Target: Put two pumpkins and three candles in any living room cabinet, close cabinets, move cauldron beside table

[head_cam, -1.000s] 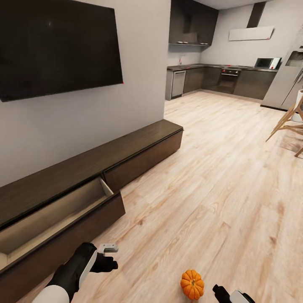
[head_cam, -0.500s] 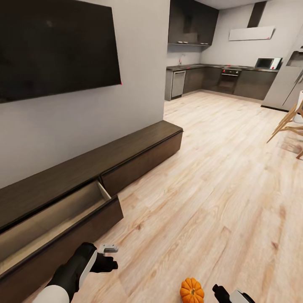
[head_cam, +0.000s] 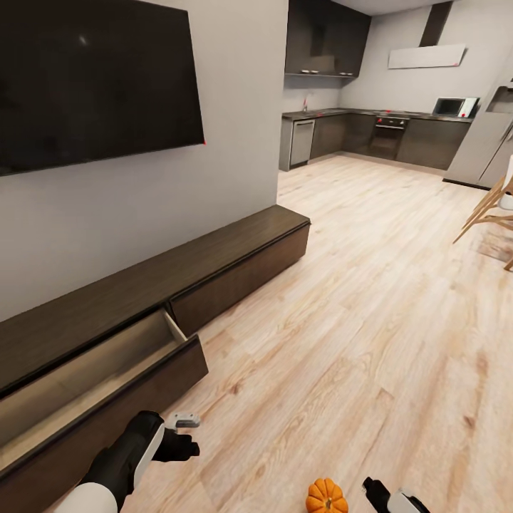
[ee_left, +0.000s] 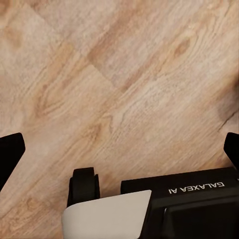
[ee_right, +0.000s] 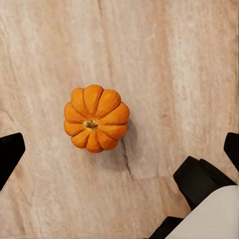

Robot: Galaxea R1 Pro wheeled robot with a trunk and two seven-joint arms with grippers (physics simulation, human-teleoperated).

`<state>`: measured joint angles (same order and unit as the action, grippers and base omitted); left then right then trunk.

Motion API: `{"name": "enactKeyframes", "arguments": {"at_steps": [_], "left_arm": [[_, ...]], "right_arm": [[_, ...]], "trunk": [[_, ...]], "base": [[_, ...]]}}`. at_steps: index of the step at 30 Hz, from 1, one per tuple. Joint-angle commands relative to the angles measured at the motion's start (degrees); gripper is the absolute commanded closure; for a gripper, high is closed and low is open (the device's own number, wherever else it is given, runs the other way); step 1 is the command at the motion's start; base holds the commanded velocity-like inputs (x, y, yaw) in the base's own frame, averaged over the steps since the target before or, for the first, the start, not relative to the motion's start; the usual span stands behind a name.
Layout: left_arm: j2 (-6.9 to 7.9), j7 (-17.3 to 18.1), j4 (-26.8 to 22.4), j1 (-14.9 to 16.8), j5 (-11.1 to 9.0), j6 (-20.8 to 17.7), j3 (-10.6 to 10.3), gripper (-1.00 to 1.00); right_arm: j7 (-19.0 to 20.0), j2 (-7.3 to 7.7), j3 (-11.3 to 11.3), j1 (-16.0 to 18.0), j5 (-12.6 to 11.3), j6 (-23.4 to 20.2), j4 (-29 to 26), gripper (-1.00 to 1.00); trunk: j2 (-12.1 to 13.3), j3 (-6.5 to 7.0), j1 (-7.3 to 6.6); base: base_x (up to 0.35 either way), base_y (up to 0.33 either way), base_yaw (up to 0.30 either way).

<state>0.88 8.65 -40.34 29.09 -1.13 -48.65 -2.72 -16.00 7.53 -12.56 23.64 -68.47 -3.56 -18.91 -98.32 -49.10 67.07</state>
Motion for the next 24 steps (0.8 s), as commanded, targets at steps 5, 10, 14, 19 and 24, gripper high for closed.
{"name": "enactKeyframes", "arguments": {"at_steps": [5,10,14,19,24], "left_arm": [[0.0,0.15,-0.03,0.0,-0.08,0.01,0.01,-1.0],[0.0,0.37,-0.08,0.0,-0.19,-0.08,0.16,-1.0],[0.06,0.43,-0.18,0.0,-0.56,-0.73,0.75,-1.0],[0.08,0.55,-0.27,0.0,-0.74,-1.23,0.93,-1.0],[0.09,0.67,-0.42,0.0,-0.84,-1.72,1.01,-1.0]], "right_arm": [[-0.07,-0.3,-1.37,0.0,6.47,2.78,0.09,-1.0],[-0.08,-0.36,-1.61,0.0,8.07,3.27,0.18,-1.0],[-0.08,-0.33,-1.6,0.0,8.27,4.61,0.28,-1.0],[-0.08,-0.38,-1.59,0.0,8.22,4.95,0.28,-1.0],[-0.08,-0.41,-1.6,0.0,8.26,5.02,0.13,-1.0]], "trunk": [[-1.6,-0.72,0.88],[-3.21,-1.44,1.76],[-3.21,-1.44,1.76],[-3.21,-1.44,1.76],[-4.81,-2.15,2.64]], "base": [[0.005,0.0,0.0],[0.0,0.0,0.0],[0.0,0.0,0.0],[0.0,0.0,0.0],[0.0,0.0,0.0]]}}
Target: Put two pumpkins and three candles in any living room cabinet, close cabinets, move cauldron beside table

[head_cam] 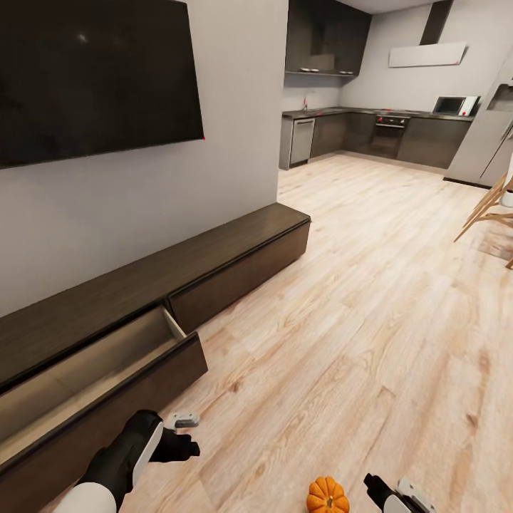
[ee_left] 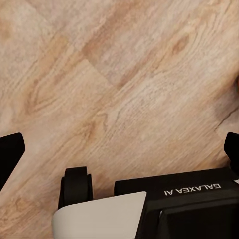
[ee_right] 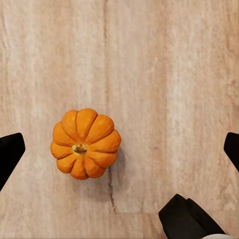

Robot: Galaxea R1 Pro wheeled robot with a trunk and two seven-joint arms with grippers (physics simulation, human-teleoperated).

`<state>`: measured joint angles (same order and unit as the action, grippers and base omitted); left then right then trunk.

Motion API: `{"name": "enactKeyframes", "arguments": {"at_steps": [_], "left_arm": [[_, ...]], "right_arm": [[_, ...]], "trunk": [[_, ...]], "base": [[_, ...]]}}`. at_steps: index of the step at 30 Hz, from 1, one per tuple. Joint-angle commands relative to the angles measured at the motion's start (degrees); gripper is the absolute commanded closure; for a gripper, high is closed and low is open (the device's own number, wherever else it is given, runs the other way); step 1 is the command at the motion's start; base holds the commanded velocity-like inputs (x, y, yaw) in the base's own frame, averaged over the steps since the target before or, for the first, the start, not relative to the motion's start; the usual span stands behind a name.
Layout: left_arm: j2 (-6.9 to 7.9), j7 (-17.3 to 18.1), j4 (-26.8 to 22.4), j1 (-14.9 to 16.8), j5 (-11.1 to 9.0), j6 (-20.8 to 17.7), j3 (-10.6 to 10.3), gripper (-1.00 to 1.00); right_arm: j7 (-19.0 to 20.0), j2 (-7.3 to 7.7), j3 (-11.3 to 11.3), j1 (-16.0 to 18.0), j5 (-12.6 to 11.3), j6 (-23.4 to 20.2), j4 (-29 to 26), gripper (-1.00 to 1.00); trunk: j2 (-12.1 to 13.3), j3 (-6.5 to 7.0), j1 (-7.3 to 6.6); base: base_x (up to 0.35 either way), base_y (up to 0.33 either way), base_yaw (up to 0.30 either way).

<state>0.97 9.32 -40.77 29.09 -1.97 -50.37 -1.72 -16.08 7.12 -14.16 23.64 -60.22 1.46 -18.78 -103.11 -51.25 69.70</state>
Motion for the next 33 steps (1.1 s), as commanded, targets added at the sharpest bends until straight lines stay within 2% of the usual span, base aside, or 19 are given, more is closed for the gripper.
{"name": "enactKeyframes", "arguments": {"at_steps": [1,6,12,16,23,26,30,33], "left_arm": [[0.0,0.0,0.0,0.0,-0.02,-0.09,0.01,-1.0],[0.08,0.36,-0.16,0.0,-0.05,-2.82,0.04,-1.0],[0.44,3.34,-1.34,0.0,-0.05,-5.2,-0.08,-1.0],[0.62,5.23,-4.19,0.0,0.0,-7.79,-0.07,-1.0],[0.51,5.74,-6.41,0.0,-0.06,-9.1,-0.01,-1.0],[0.53,6.02,-6.65,0.0,-0.23,-9.27,0.03,-1.0],[0.59,8.16,-6.75,0.07,-1.53,-9.37,0.51,-1.0],[0.57,9.14,-6.78,0.13,-2.0,-9.39,0.75,-1.0]], "right_arm": [[0.0,0.02,0.0,0.0,0.01,0.01,0.01,-1.0],[0.0,0.03,0.01,0.0,0.01,0.03,0.11,-1.0],[0.0,0.14,0.01,0.0,0.01,0.07,0.14,-1.0],[0.13,0.37,0.01,0.0,0.01,0.11,0.18,-1.0],[2.26,0.7,0.01,0.0,-0.06,2.02,0.48,-1.0],[5.97,0.76,0.01,0.0,-0.07,3.47,1.55,-1.0],[15.41,0.97,0.41,0.0,-0.24,4.06,3.81,-1.0],[22.54,2.49,1.07,0.0,-0.98,3.86,4.67,-1.0]], "trunk": [[-0.42,-0.18,0.23],[-2.42,-1.08,1.32],[-4.83,-2.16,2.64],[-6.43,-2.88,3.52],[-9.24,-4.13,5.06],[-10.44,-4.67,5.72],[-12.05,-5.39,6.6],[-13.25,-5.93,7.25]], "base": [[0.0,0.0,0.0],[0.0,0.0,0.0],[-0.029,0.0,0.0],[-0.188,0.0,0.0],[-0.048,0.0,0.0],[-0.007,0.0,0.0],[-0.002,0.0,0.0],[0.0,0.0,0.0]]}}
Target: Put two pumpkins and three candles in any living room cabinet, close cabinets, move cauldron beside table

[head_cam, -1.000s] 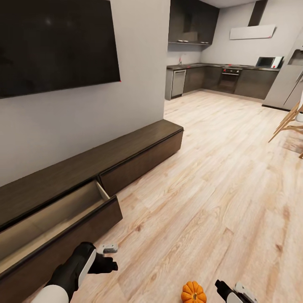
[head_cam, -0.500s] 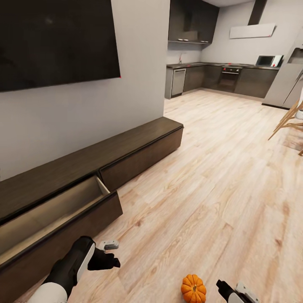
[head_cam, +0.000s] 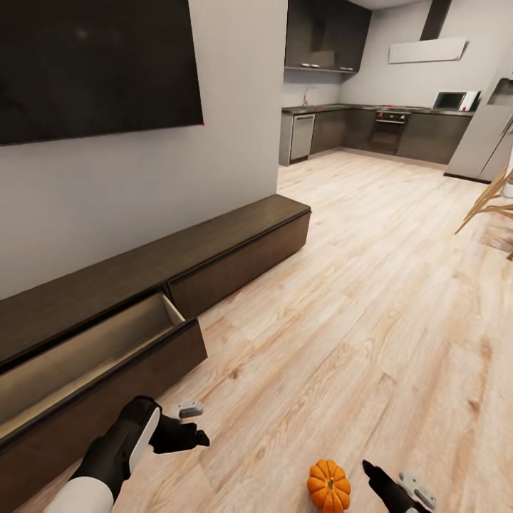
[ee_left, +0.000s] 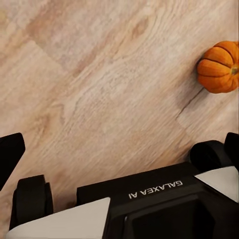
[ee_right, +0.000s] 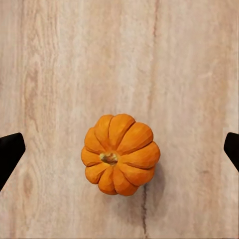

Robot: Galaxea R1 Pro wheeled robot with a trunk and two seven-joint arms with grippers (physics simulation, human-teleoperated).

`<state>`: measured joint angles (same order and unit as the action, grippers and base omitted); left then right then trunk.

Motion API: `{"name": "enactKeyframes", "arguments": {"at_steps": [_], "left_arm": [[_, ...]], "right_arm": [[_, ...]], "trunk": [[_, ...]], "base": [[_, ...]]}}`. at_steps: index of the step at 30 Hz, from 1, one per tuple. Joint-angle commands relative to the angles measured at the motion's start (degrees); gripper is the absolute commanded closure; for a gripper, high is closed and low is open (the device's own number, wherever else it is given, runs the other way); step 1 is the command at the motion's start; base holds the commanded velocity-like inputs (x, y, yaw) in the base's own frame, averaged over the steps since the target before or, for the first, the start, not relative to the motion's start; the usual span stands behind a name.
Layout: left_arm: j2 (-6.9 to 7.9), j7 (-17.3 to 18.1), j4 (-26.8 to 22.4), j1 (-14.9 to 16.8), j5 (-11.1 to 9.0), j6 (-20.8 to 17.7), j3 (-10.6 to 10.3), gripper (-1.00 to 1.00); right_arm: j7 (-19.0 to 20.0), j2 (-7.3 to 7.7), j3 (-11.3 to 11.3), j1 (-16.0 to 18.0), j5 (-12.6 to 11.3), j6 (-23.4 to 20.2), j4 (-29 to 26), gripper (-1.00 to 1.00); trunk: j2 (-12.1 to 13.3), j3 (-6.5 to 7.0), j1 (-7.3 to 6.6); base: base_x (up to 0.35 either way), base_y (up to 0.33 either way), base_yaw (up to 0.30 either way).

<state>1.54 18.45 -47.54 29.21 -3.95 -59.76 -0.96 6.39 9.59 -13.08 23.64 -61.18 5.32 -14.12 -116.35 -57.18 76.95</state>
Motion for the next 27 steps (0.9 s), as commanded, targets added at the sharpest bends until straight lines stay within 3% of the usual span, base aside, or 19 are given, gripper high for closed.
{"name": "enactKeyframes", "arguments": {"at_steps": [1,7,11,17,20,27], "left_arm": [[0.01,0.13,0.0,0.04,-0.05,0.0,0.03,-1.0],[0.08,0.42,0.0,0.13,-0.16,-0.01,0.08,-1.0],[0.53,0.5,0.0,0.62,-0.25,0.02,0.57,-1.0],[1.32,1.48,0.0,0.98,-0.34,0.03,3.42,-1.0],[2.61,4.06,0.0,1.01,-0.35,0.05,5.17,-1.0],[4.04,10.75,0.0,1.04,-0.28,0.07,6.05,-1.0]], "right_arm": [[1.41,0.55,0.68,0.0,-0.46,-0.03,0.09,-1.0],[3.7,2.15,4.58,0.01,-1.15,-0.57,-0.19,-1.0],[3.71,2.99,5.13,0.0,-1.31,-0.41,-0.31,-1.0],[3.65,3.19,5.24,0.0,-1.23,-0.18,-0.52,-1.0],[3.95,3.32,5.29,0.05,-1.36,-0.5,-0.54,-1.0],[4.46,4.49,5.4,0.01,-1.55,-1.93,-0.54,-1.0]], "trunk": [[-0.42,-0.19,0.23],[-2.82,-1.26,1.54],[-4.43,-1.98,2.42],[-6.83,-3.06,3.74],[-8.04,-3.6,4.4],[-10.84,-4.85,5.94]], "base": [[0.0,0.0,0.0],[0.0,0.0,0.0],[0.0,0.0,0.0],[0.0,0.0,0.0],[0.0,0.0,0.0],[0.0,0.0,0.0]]}}
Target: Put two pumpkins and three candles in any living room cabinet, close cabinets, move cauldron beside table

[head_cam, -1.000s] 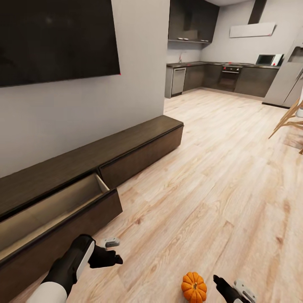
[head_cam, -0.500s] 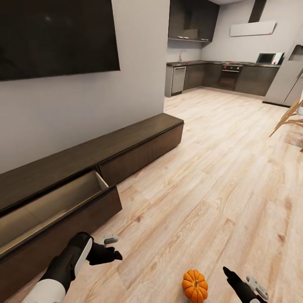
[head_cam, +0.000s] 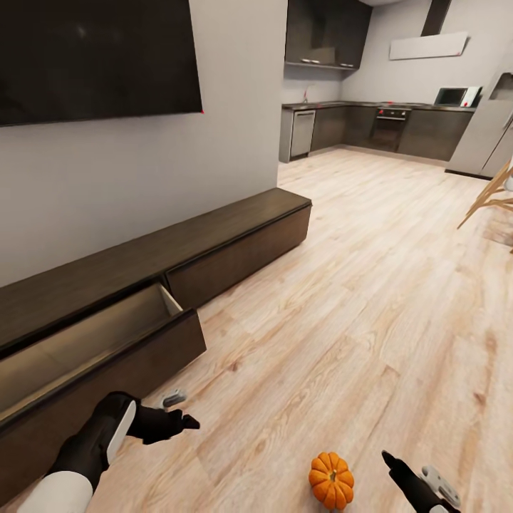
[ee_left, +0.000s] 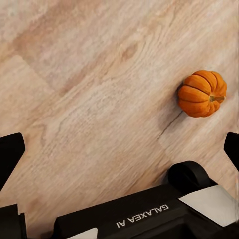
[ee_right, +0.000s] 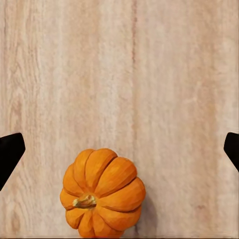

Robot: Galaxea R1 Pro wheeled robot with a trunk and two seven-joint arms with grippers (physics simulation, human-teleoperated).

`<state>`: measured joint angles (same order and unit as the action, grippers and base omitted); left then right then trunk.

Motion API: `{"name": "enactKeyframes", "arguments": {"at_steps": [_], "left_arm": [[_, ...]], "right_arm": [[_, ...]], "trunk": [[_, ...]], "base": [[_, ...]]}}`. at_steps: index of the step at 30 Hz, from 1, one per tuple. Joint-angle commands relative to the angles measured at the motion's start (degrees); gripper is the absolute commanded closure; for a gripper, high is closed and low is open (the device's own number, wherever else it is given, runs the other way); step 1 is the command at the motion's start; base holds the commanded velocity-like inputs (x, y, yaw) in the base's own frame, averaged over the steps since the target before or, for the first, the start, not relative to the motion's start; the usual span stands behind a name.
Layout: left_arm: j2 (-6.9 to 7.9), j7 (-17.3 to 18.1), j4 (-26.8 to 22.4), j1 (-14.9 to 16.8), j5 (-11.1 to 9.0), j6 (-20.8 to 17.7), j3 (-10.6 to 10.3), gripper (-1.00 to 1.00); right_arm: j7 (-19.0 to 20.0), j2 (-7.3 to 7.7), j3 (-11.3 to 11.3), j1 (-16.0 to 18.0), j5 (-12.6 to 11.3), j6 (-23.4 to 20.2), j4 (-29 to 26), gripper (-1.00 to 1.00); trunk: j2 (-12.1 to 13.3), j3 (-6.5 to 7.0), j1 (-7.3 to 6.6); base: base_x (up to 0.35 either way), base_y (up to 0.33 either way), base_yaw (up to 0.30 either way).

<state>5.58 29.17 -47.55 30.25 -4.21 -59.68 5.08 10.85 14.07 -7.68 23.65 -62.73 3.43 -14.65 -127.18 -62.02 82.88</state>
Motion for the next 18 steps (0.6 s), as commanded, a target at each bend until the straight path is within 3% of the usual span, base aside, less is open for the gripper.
{"name": "enactKeyframes", "arguments": {"at_steps": [1,7,11,14,18], "left_arm": [[0.05,0.36,0.0,0.0,-0.01,0.0,0.01,-1.0],[0.21,1.6,0.0,0.0,-0.07,0.0,0.1,-1.0],[0.18,1.71,0.0,0.0,-0.09,0.0,0.16,-1.0],[0.15,1.75,0.0,0.01,-0.09,0.0,0.19,-1.0],[0.08,1.76,0.0,0.0,-0.09,0.0,0.19,-1.0]], "right_arm": [[0.01,0.09,0.01,0.0,-0.01,-0.7,-0.01,-1.0],[0.74,1.09,0.49,1.38,0.1,-12.1,-0.02,-1.0],[0.9,1.53,0.72,3.24,0.04,-15.54,-0.02,-1.0],[0.93,2.1,0.8,4.58,0.12,-20.46,-0.08,-1.0],[0.95,2.52,0.82,5.33,0.11,-22.94,-0.1,-1.0]], "trunk": [[-0.42,-0.18,0.23],[-2.82,-1.26,1.54],[-4.43,-1.98,2.42],[-5.63,-2.52,3.08],[-7.23,-3.24,3.96]], "base": [[0.0,0.0,0.0],[0.0,0.0,0.0],[0.0,0.0,0.0],[0.0,0.0,0.0],[0.0,0.0,0.0]]}}
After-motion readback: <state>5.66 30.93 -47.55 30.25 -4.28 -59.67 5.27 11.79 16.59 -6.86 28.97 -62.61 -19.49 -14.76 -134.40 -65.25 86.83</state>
